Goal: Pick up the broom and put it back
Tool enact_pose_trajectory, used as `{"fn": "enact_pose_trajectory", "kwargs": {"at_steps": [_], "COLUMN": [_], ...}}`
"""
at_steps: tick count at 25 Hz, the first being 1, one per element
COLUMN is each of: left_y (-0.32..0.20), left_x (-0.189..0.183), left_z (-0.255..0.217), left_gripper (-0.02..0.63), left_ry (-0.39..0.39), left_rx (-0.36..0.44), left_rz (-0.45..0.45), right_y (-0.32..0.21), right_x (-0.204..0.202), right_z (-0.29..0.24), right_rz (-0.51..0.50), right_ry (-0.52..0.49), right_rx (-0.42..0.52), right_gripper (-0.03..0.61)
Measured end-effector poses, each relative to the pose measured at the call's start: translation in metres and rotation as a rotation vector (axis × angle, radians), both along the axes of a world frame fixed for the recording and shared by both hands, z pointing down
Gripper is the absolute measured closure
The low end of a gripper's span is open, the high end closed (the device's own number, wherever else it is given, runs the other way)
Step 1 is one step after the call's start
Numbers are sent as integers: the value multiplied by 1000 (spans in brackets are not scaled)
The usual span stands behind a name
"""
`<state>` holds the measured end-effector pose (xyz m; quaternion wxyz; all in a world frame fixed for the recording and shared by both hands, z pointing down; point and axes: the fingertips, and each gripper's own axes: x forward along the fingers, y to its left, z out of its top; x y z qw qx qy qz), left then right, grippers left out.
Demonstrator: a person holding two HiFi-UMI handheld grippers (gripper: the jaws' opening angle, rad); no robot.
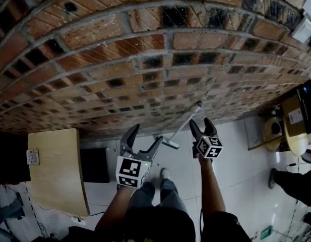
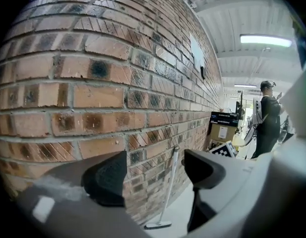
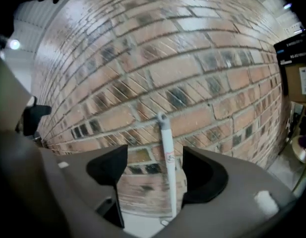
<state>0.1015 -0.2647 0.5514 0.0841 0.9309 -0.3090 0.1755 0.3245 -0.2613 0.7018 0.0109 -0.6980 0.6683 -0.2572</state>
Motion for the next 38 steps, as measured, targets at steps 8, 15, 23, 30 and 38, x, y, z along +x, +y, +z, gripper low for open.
{"fn": "enact_pose_trajectory", "kwargs": {"at_steps": [8, 15, 23, 30, 38], "left_y": [9, 21, 84, 185, 249], "left_x": [-56, -121, -161, -183, -169], "left_z": [-76, -134, -144, -139, -150], "left_gripper": [249, 250, 250, 252, 267], "left_ry": [110, 194, 227, 212, 222], "left_rx": [128, 229, 279, 261, 260], "left_rz": [-80, -174, -247, -393, -333], "right_y": [35, 69, 128, 209, 277], "right_x": [-111, -182, -204, -214, -219], "right_z": [-187, -277, -329, -339, -348], "right_rz": [-96, -136, -141, -250, -207], "right_ry": [217, 324, 428, 422, 469], "right_rx": [272, 375, 455, 458, 454], "right_gripper": [230, 230, 230, 230, 230]}}
